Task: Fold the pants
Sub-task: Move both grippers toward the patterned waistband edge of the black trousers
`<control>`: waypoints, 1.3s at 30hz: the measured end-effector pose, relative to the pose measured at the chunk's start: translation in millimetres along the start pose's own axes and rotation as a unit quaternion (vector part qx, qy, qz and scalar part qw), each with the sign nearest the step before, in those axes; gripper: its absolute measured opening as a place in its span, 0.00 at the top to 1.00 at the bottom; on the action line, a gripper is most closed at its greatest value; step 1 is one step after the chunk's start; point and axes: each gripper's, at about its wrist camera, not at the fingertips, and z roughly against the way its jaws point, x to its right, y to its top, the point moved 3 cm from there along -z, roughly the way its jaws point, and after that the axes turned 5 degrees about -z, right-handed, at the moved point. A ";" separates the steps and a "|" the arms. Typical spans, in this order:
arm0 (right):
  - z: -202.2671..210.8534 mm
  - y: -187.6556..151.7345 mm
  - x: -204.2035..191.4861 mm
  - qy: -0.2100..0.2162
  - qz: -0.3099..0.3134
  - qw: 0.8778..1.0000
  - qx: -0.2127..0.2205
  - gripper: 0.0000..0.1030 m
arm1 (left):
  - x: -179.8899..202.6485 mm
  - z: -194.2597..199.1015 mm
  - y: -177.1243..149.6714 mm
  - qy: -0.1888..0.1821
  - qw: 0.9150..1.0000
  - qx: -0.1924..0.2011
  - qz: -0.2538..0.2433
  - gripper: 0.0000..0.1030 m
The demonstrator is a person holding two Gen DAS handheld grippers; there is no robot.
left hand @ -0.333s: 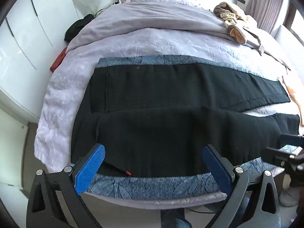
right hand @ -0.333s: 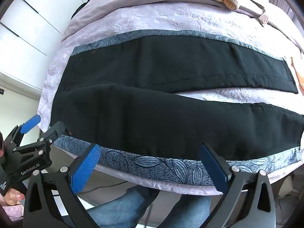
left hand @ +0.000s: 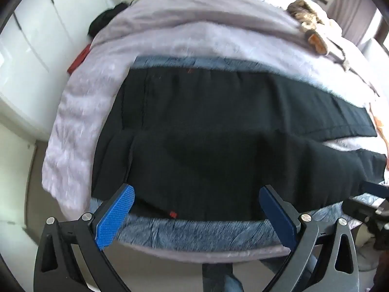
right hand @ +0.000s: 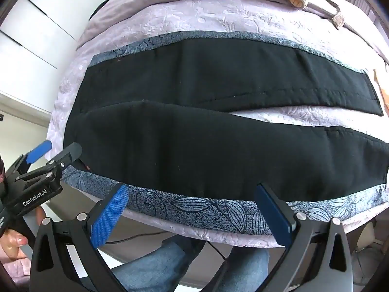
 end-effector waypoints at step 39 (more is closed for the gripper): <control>-4.4 -11.6 -11.4 0.012 -0.009 1.000 -0.012 0.00 | -19.9 -1.5 -31.3 0.030 0.998 -0.050 0.019 0.00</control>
